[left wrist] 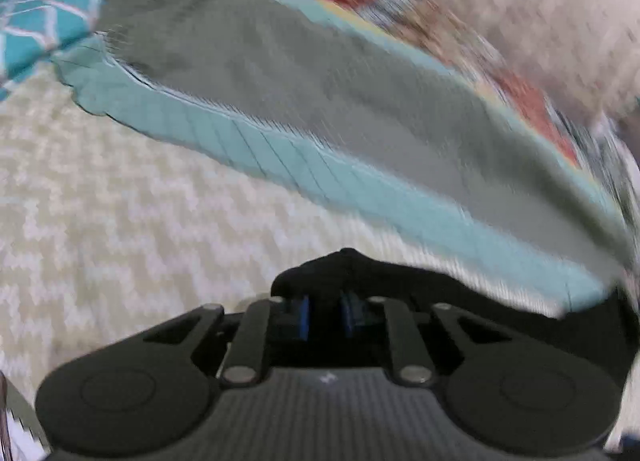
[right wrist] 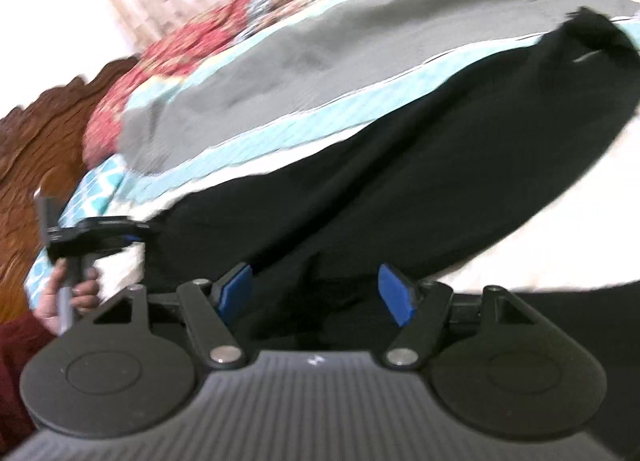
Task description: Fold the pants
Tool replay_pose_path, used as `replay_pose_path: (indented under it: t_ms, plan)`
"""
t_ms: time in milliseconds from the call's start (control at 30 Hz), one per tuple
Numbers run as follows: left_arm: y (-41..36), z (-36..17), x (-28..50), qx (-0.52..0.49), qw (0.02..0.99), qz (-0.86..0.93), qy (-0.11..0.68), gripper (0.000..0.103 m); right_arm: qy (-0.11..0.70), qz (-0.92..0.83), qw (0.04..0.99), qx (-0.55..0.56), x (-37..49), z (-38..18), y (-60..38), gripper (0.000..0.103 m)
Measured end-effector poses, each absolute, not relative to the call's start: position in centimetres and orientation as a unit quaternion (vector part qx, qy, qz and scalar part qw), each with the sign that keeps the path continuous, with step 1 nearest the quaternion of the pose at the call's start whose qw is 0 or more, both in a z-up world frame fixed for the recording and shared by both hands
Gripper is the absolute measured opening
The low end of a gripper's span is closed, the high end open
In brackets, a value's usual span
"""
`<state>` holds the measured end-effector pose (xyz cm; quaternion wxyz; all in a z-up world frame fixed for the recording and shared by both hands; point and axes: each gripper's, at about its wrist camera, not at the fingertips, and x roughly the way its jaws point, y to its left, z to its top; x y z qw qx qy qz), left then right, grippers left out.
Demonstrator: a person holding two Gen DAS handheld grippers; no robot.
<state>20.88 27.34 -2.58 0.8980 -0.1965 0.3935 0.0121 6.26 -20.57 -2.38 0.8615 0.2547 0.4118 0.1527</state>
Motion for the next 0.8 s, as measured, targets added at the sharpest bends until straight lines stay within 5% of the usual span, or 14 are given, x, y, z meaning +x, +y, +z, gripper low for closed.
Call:
replay_pose_path:
  t_ms: [67,233,500,667,800]
  plan:
    - [27.7,-2.9,22.0,-0.206,0.894,0.035,0.397,0.015,0.408,0.143,0.856,0.285,6.9,-2.9,-20.9,0.072]
    - [26.1,-5.0,21.9,-0.164,0.883,0.086,0.431,0.055,0.431,0.133,0.847,0.282,7.8,-4.5,-20.9,0.072]
    - [27.9,-1.1,14.1,-0.245,0.907,0.142,0.312,0.053,0.384,0.039,0.888,0.249,9.7,-1.8,-31.3,0.066]
    - [20.5,-0.6,17.0,-0.179,0.929,0.045,0.322,0.053,0.323,-0.107,0.905,0.255,12.2,-1.7,-39.7,0.063]
    - [14.1,-3.7,19.5,-0.109,0.928,0.008,0.356,0.052,0.334,-0.126,0.927,0.116,16.3,-1.9,-39.5,0.064]
